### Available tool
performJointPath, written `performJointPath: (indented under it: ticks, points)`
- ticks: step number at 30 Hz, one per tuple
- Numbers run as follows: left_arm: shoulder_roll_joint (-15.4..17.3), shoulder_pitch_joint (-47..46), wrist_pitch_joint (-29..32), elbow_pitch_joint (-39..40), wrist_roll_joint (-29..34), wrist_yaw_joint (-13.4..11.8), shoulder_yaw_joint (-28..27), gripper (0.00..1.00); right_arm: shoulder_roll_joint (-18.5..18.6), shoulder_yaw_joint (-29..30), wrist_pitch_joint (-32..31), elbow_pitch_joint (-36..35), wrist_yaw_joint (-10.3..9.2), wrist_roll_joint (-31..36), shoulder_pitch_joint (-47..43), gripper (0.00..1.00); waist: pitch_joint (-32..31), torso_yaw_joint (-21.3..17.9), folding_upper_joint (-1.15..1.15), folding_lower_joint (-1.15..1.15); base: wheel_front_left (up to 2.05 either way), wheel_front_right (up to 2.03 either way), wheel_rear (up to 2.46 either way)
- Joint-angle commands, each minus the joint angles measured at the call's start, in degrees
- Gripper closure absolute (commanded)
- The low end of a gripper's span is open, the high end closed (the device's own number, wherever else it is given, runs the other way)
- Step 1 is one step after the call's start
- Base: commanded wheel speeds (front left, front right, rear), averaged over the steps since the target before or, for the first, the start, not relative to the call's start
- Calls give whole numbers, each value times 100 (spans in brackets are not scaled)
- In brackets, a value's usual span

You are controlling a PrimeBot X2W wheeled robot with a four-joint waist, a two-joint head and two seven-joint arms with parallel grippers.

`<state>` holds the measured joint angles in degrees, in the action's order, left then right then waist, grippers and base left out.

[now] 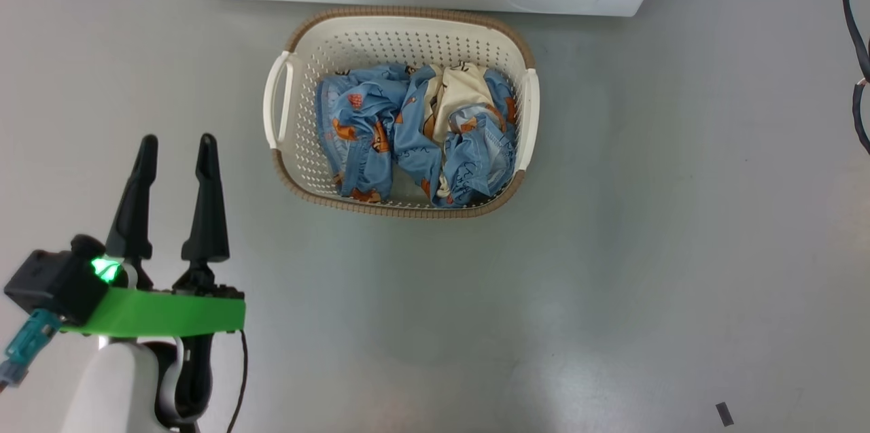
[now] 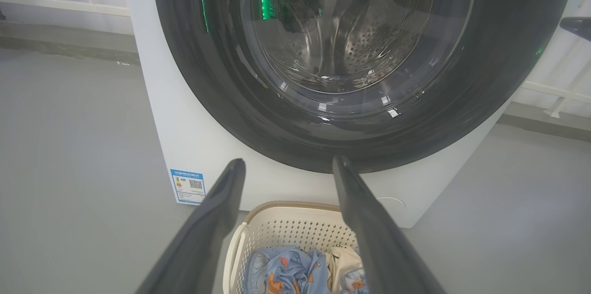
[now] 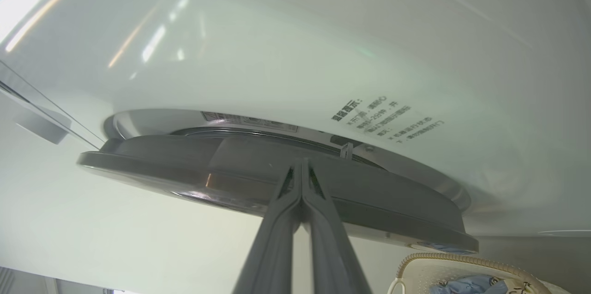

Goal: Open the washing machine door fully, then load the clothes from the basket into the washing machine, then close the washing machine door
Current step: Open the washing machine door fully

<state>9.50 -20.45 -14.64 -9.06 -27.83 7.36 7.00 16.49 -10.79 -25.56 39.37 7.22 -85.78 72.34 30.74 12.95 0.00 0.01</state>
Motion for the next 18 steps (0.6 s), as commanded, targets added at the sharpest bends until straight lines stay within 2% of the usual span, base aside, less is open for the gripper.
performJointPath:
  ticks: [1,18]
  points:
    - [152,-103,-36,172,23,13,-191,0,-99,-22,-33,-168,26,-16,90,100,27,17,0,0,0,0,0]
    - [28,-247,-36,179,5,13,-139,0,-136,-222,-184,94,26,73,890,100,281,321,0,0,0,0,0]
